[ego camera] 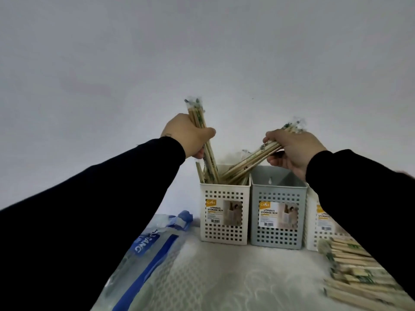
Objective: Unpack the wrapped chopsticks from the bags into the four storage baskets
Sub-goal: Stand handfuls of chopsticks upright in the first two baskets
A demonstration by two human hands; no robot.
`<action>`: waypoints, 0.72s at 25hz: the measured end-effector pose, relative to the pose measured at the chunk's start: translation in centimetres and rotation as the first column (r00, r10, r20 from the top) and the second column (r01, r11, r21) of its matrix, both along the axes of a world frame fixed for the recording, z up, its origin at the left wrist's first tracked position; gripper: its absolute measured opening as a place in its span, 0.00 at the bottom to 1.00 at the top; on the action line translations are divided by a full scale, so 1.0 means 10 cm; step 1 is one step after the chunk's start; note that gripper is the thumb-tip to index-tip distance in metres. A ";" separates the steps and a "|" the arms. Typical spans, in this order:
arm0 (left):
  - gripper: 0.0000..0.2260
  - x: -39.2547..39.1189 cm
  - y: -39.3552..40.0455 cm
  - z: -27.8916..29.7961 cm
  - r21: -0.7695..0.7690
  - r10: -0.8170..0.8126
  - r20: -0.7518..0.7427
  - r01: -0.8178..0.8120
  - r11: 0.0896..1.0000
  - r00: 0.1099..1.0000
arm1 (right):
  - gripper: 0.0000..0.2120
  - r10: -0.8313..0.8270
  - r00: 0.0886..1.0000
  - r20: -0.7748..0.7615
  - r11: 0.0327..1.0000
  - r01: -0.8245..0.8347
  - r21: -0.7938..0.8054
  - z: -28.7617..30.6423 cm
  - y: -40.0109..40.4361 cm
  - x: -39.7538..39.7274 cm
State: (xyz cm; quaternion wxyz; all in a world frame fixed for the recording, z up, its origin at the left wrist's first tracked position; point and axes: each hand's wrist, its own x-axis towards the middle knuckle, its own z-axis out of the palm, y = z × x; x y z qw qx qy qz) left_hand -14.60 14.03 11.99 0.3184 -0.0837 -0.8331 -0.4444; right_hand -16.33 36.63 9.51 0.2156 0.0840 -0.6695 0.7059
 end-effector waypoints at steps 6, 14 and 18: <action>0.15 -0.32 0.18 -0.35 -0.224 -0.002 0.240 0.057 0.973 0.971 | 0.15 -0.146 0.988 0.057 0.907 0.111 0.407 -0.09 -0.31 -0.11; 0.29 -0.22 0.13 -1.05 0.198 0.005 -0.081 0.011 0.980 0.997 | 0.26 -0.174 0.962 0.210 0.769 0.000 0.639 -0.06 -0.59 -0.21; 0.31 -0.34 0.16 -1.33 0.110 -0.161 0.203 0.141 0.984 0.966 | 0.27 -0.143 0.964 0.226 0.740 -0.048 0.671 0.01 -0.71 -0.17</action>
